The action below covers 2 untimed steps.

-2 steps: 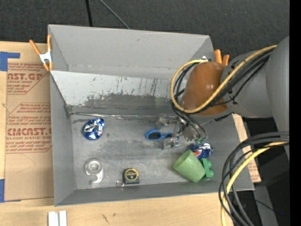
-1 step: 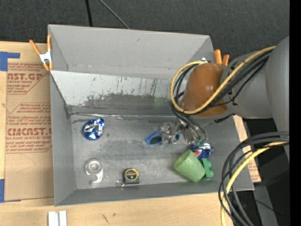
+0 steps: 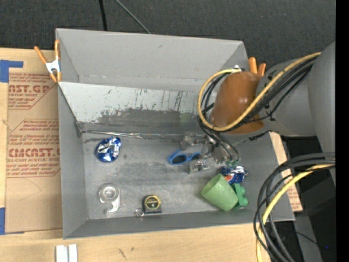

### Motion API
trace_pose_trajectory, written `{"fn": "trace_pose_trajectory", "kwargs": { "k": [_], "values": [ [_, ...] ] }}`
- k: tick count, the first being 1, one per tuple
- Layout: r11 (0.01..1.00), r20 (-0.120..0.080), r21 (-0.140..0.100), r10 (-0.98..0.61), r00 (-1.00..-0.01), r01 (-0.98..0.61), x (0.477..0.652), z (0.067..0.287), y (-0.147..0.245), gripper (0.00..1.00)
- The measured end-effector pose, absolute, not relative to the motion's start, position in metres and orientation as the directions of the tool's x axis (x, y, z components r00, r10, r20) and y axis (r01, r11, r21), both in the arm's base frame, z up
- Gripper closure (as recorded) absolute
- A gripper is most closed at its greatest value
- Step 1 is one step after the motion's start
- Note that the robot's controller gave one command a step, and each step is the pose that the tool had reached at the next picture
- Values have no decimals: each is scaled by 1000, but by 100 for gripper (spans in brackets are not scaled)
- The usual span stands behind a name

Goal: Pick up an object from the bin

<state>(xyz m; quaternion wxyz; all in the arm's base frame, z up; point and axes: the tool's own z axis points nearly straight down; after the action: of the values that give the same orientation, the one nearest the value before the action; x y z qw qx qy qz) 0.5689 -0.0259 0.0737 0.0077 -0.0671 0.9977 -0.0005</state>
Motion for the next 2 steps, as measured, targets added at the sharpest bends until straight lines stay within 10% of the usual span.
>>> {"fn": "trace_pose_trajectory", "kwargs": {
  "k": [1,2],
  "values": [
    [991,-1,0,-135,-991,-135,565,71,-26,100],
    [991,-15,-2,-134,-991,-134,569,74,-26,0]
  ]
}}
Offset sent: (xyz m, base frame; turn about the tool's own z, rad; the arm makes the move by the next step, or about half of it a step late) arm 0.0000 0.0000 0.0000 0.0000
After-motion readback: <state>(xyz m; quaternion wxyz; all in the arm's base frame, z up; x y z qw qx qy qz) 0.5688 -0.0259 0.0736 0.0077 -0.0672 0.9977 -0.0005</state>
